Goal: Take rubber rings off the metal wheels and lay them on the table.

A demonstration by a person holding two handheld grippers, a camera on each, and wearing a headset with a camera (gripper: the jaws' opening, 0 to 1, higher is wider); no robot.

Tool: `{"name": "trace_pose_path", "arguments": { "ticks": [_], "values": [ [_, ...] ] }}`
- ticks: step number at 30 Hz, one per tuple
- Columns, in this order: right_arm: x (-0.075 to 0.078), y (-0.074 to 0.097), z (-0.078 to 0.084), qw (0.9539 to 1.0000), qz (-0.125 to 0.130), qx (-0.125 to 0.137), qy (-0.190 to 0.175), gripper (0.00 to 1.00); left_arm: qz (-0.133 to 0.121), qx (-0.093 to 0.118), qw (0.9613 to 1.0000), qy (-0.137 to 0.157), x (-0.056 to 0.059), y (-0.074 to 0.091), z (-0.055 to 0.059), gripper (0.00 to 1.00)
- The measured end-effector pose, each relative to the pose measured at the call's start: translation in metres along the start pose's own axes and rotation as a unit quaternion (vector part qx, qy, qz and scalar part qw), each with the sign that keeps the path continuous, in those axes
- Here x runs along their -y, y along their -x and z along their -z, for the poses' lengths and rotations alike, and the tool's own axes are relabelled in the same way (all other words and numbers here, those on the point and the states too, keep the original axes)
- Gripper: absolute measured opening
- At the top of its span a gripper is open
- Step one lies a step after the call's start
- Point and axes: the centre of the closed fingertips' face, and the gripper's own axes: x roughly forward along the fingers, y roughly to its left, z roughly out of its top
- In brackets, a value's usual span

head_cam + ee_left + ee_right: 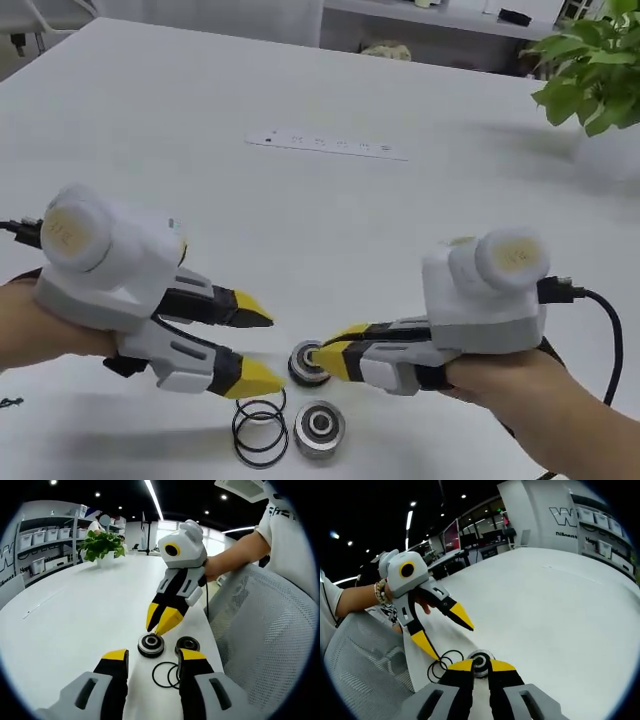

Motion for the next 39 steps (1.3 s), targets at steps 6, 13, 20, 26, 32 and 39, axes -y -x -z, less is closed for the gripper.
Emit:
{"name": "trace_pose_path", "arguments": {
  "ticks": [6,13,20,26,32,39],
  "values": [
    [0.014,0.004,0.018,0.9998,0.009,-0.019,0.003,0.08,-0.008,-0.005,0.9998,-0.017,0.001,-0.011,-0.001,0.29],
    [0.013,0.005,0.028,0.9993,-0.003,-0.036,0.011,0.13,-0.031,-0.012,0.9987,-0.039,-0.004,-0.026,-0.002,0.21],
    [0.003,-0.001,0.025,0.9989,-0.012,-0.031,0.034,0.21,-0.040,-0.024,0.9979,-0.046,-0.007,-0.040,-0.002,0.15],
    [-0.001,-0.006,0.026,0.9979,-0.015,-0.034,0.053,0.21,-0.037,-0.030,0.9972,-0.057,-0.002,-0.039,-0.003,0.09],
    [-0.005,-0.011,0.024,0.9966,-0.011,-0.034,0.074,0.20,-0.038,-0.028,0.9977,-0.049,-0.001,-0.038,-0.002,0.08],
    [-0.003,-0.009,0.024,0.9954,-0.010,-0.040,0.087,0.17,-0.038,-0.023,0.9979,-0.047,0.000,-0.036,-0.001,0.08]
  ]
}}
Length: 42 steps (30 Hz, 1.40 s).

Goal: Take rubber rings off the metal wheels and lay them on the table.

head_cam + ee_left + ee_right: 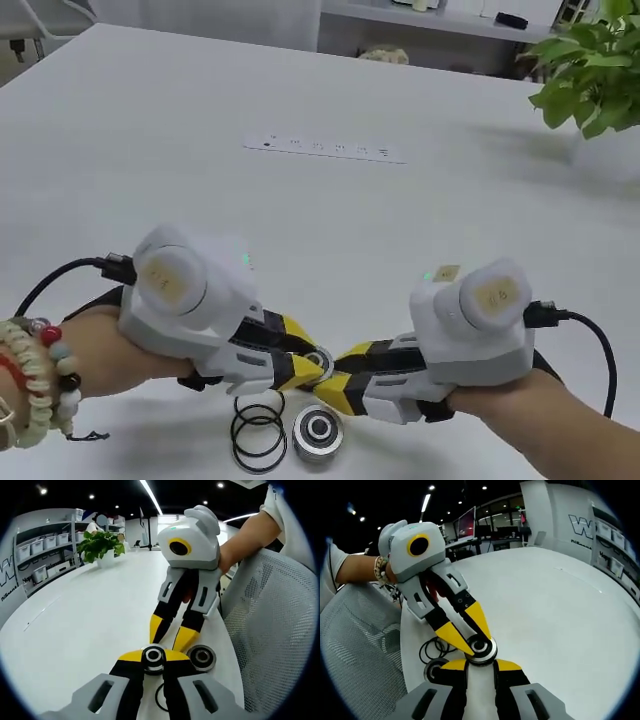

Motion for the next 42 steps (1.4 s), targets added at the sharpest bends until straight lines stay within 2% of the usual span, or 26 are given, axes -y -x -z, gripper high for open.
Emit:
{"name": "trace_pose_path", "arguments": {
  "ticks": [4,6,7,11,14,16,17,19,20,21,23,25,40,41,42],
  "values": [
    [0.000,0.002,0.001,0.9999,-0.002,-0.003,0.010,0.12,0.000,0.001,1.0000,0.001,0.000,0.000,0.001,0.08],
    [0.000,0.002,0.002,0.9998,0.000,-0.007,0.017,0.05,-0.001,0.000,1.0000,0.001,-0.001,0.000,0.001,0.08],
    [0.007,0.003,0.004,0.9992,0.019,-0.012,0.034,0.00,-0.001,0.000,1.0000,0.002,0.000,0.000,0.001,0.08],
    [0.006,0.002,0.003,0.9993,0.014,-0.013,0.032,0.00,-0.002,0.000,1.0000,0.002,-0.001,-0.001,0.001,0.08],
    [0.009,0.002,0.003,0.9994,0.024,-0.022,0.009,0.00,-0.002,-0.002,1.0000,0.000,-0.001,-0.001,0.002,0.08],
    [0.013,0.004,0.000,0.9994,0.030,-0.017,0.002,0.00,-0.003,-0.003,1.0000,0.000,-0.001,0.000,0.002,0.08],
    [0.017,0.006,-0.003,0.9991,0.038,-0.005,-0.015,0.00,-0.003,-0.003,1.0000,0.000,-0.001,0.000,0.003,0.08],
    [0.020,0.010,-0.011,0.9972,0.035,0.022,-0.063,0.00,-0.003,-0.003,1.0000,-0.001,-0.001,0.000,0.003,0.08],
    [0.016,0.010,-0.016,0.9960,0.024,0.033,-0.079,0.00,-0.003,-0.003,1.0000,-0.002,-0.001,0.000,0.003,0.08],
    [0.014,0.011,-0.014,0.9962,0.020,0.022,-0.081,0.00,-0.004,-0.003,1.0000,-0.004,-0.001,0.000,0.002,0.08],
    [0.012,0.010,-0.014,0.9977,0.025,0.015,-0.061,0.00,-0.001,-0.003,1.0000,-0.007,-0.001,-0.001,0.003,0.08],
    [0.009,0.011,-0.017,0.9971,0.015,0.022,-0.071,0.00,0.000,-0.003,1.0000,-0.006,-0.001,0.000,0.003,0.08],
    [0.002,0.010,-0.022,0.9970,-0.006,0.040,-0.066,0.00,0.000,-0.005,1.0000,-0.006,-0.002,-0.001,0.003,0.08],
    [-0.003,0.010,-0.029,0.9955,-0.020,0.058,-0.073,0.00,0.000,-0.004,1.0000,-0.005,-0.002,-0.002,0.003,0.08],
    [-0.009,0.011,-0.041,0.9916,-0.036,0.087,-0.088,0.00,-0.001,-0.004,1.0000,-0.005,-0.002,-0.002,0.003,0.08]
  ]
}}
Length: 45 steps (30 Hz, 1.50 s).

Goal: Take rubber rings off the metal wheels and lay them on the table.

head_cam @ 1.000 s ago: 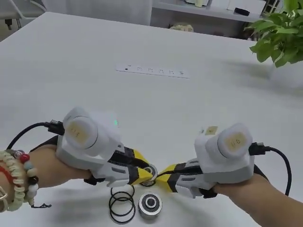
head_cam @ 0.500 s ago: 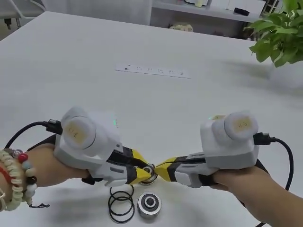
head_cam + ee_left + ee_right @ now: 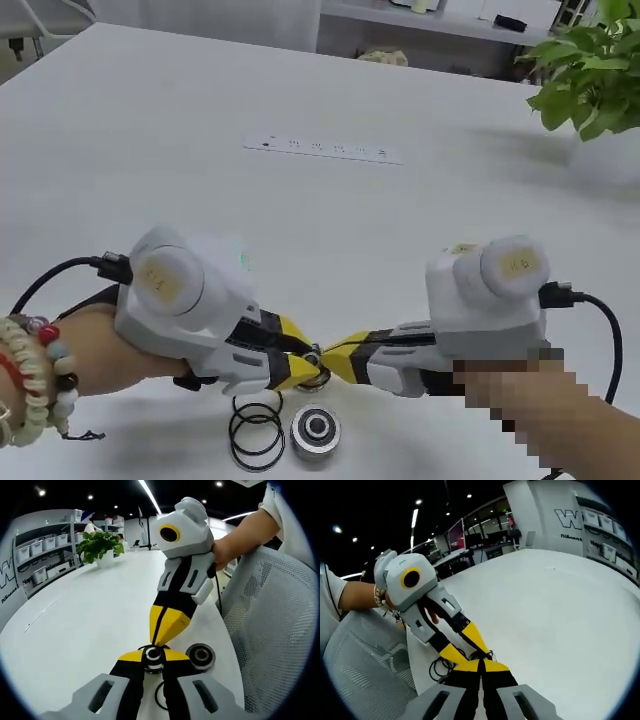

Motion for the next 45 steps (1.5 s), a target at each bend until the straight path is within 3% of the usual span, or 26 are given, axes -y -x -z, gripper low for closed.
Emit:
{"name": "trace_pose_path", "arguments": {
  "ticks": [1,2,3,4,9,13,15,17,23,32,37,45],
  "values": [
    [0.001,0.000,-0.002,0.9999,0.008,-0.002,-0.008,0.00,0.000,0.000,1.0000,0.000,0.000,0.000,0.000,0.08],
    [0.009,0.000,0.008,0.9984,0.035,-0.038,0.024,0.00,-0.001,-0.001,1.0000,0.001,0.000,-0.001,0.000,0.08],
    [0.008,-0.003,0.007,0.9984,0.032,-0.030,0.035,0.00,-0.002,0.000,1.0000,0.001,0.000,-0.001,0.000,0.08],
    [0.007,-0.004,0.010,0.9987,0.030,-0.036,0.018,0.00,-0.003,0.000,1.0000,0.003,-0.001,-0.001,-0.001,0.08],
    [0.019,0.001,0.014,0.9977,0.053,-0.043,-0.002,0.00,-0.009,-0.007,0.9999,0.007,0.000,-0.002,-0.002,0.08],
    [0.022,0.003,0.015,0.9972,0.060,-0.044,-0.002,0.00,0.000,-0.013,0.9999,0.001,0.001,0.002,-0.002,0.09],
    [0.023,0.003,0.015,0.9971,0.063,-0.044,-0.001,0.00,0.012,0.004,0.9999,0.006,0.003,0.008,-0.011,0.11],
    [0.021,0.003,0.015,0.9973,0.061,-0.042,-0.005,0.00,0.016,0.020,0.9996,0.009,0.002,0.015,-0.019,0.14],
    [0.012,0.001,0.011,0.9982,0.046,-0.037,-0.005,0.00,0.023,0.034,0.9991,0.011,0.001,0.032,-0.022,0.25],
    [-0.011,-0.009,0.006,0.9992,0.014,-0.037,0.005,0.00,0.054,0.003,0.9985,0.000,0.016,0.034,-0.004,0.33],
    [-0.027,-0.015,0.014,0.9983,-0.014,-0.055,0.012,0.00,0.071,-0.008,0.9974,-0.004,0.025,0.033,0.001,0.36],
    [-0.040,-0.023,0.029,0.9948,-0.033,-0.086,0.044,0.00,0.068,-0.024,0.9974,-0.006,0.023,0.033,0.009,0.38]
  ]
}}
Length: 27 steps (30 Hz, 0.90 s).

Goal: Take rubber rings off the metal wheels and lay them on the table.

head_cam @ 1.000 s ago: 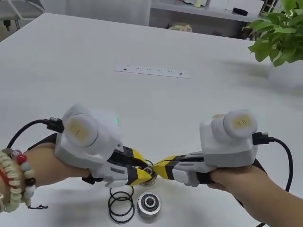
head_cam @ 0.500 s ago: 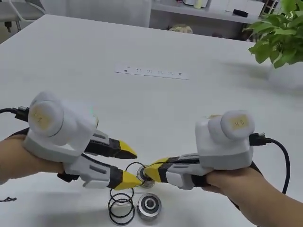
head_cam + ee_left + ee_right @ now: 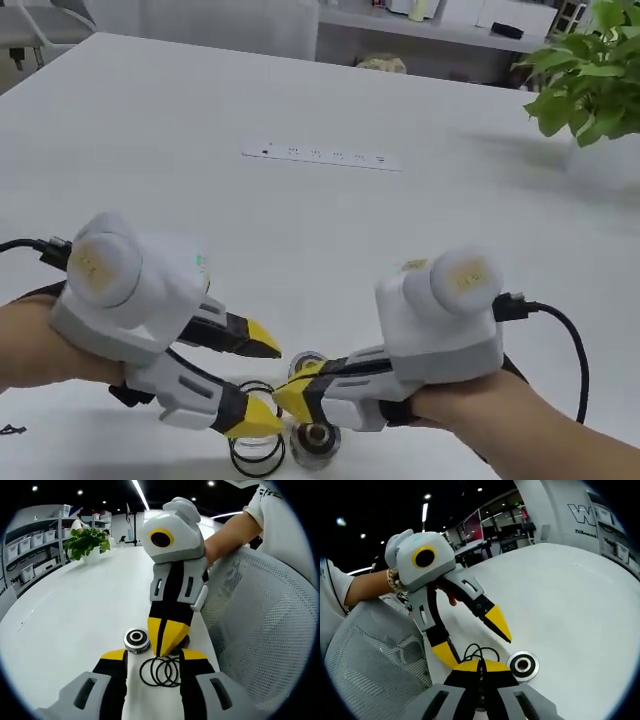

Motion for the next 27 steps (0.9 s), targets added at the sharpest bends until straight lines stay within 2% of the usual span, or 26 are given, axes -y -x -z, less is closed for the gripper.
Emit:
{"name": "trace_pose_path", "arguments": {
  "ticks": [3,9,13,19,21,22,27],
  "values": [
    [0.003,-0.001,0.002,0.9995,0.011,-0.007,0.027,0.00,-0.003,-0.001,1.0000,0.004,-0.002,0.001,0.001,0.38],
    [0.010,0.004,-0.004,0.9995,0.020,0.008,0.022,0.07,-0.005,-0.002,0.9999,0.010,-0.004,0.003,0.002,0.39],
    [0.014,0.009,-0.005,0.9993,0.028,0.010,0.023,0.06,-0.004,0.001,0.9999,0.014,-0.004,0.004,0.000,0.39],
    [0.020,0.019,-0.017,0.9987,0.038,0.032,0.014,0.08,-0.003,0.011,0.9998,0.015,-0.005,0.008,-0.013,0.42],
    [0.020,0.023,-0.021,0.9986,0.036,0.039,0.005,0.10,-0.006,-0.002,1.0000,0.003,-0.006,0.011,-0.014,0.43],
    [0.019,0.026,-0.026,0.9982,0.031,0.051,-0.004,0.12,-0.008,-0.005,0.9999,-0.006,-0.007,0.013,-0.016,0.43],
    [0.021,0.040,-0.036,0.9968,0.037,0.071,-0.006,0.20,-0.016,0.017,0.9997,-0.011,-0.011,0.025,-0.040,0.48]
  ]
}}
